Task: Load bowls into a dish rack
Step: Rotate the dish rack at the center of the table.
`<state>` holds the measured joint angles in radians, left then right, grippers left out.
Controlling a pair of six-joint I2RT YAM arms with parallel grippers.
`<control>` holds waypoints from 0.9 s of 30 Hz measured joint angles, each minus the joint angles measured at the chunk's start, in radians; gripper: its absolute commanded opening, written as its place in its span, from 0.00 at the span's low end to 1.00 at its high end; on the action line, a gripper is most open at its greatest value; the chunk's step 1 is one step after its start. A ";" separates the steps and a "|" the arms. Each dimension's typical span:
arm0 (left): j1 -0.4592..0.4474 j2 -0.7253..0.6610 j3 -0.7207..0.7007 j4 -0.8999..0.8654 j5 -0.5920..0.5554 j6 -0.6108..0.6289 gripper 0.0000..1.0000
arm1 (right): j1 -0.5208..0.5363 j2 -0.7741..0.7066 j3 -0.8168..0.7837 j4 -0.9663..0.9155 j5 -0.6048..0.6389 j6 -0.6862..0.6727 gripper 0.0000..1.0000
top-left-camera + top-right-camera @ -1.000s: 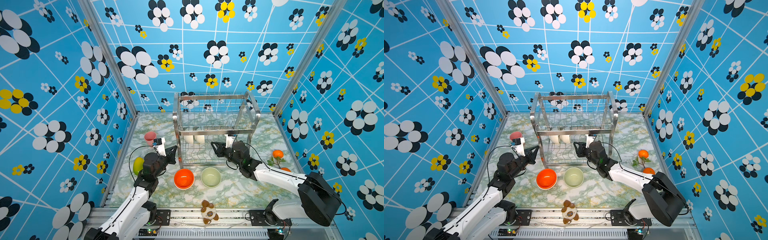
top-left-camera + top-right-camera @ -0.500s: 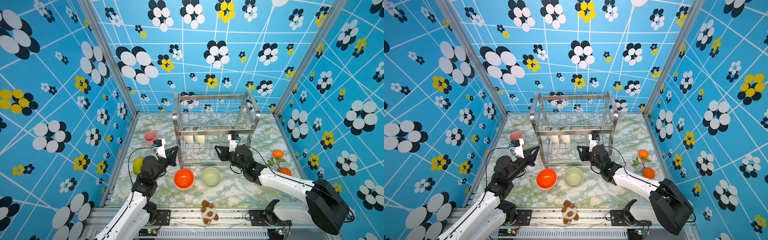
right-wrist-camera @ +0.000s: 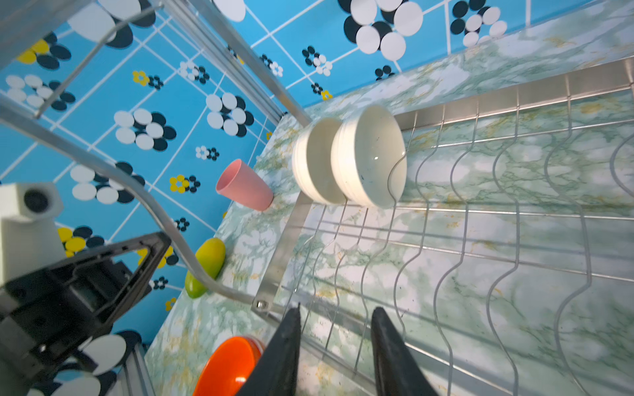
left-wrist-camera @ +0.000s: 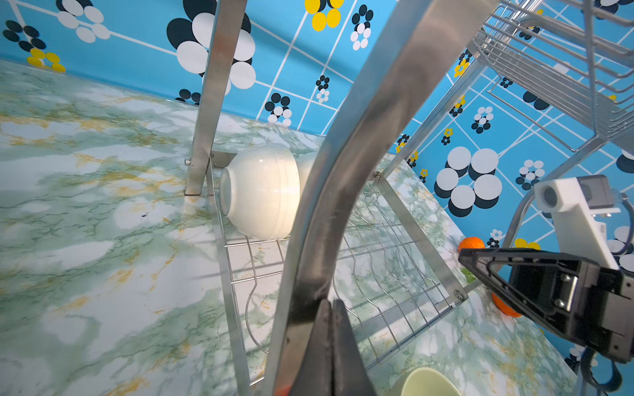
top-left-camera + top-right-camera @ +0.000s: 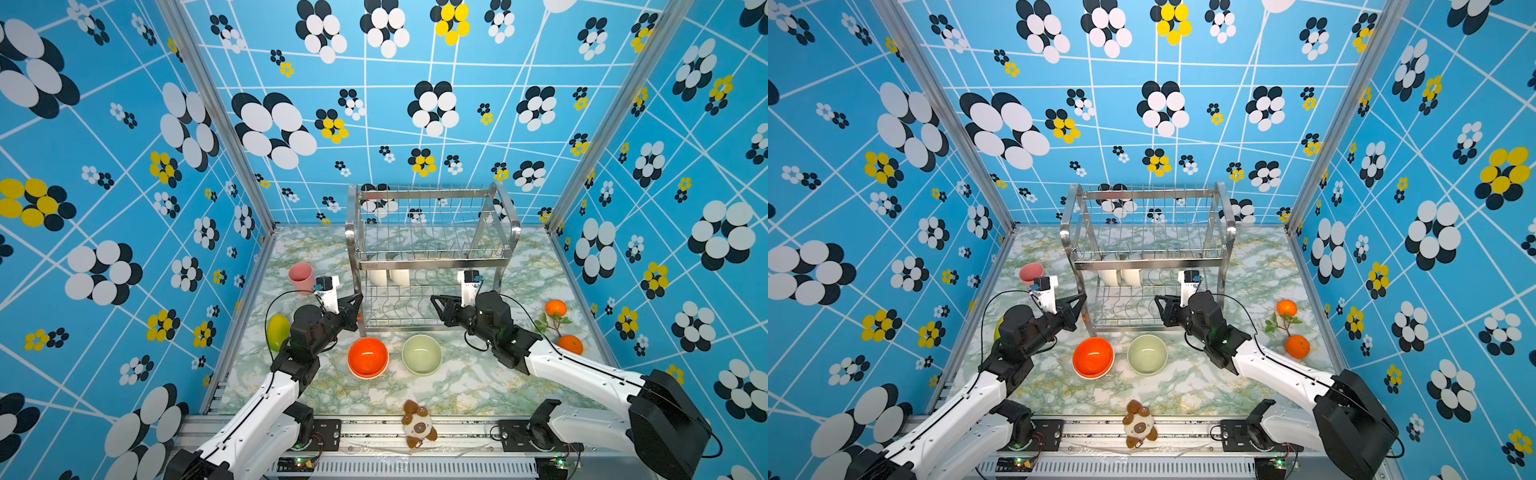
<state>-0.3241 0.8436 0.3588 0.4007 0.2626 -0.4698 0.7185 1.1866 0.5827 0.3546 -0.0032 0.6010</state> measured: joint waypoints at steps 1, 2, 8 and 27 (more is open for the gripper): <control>0.000 0.004 0.002 0.001 -0.001 0.001 0.00 | 0.012 -0.007 0.000 -0.016 -0.011 -0.013 0.38; 0.000 0.006 0.003 0.004 -0.001 0.003 0.00 | 0.025 -0.013 0.000 -0.031 -0.020 -0.023 0.39; 0.000 0.034 0.004 0.031 -0.004 0.010 0.00 | 0.108 -0.021 0.000 -0.122 -0.078 -0.091 0.39; -0.010 0.087 0.016 0.064 -0.015 0.027 0.00 | 0.342 0.034 0.075 -0.391 -0.092 -0.278 0.44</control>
<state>-0.3344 0.9302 0.3748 0.4648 0.2474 -0.4423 1.0607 1.2209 0.6579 -0.0360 -0.0948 0.3225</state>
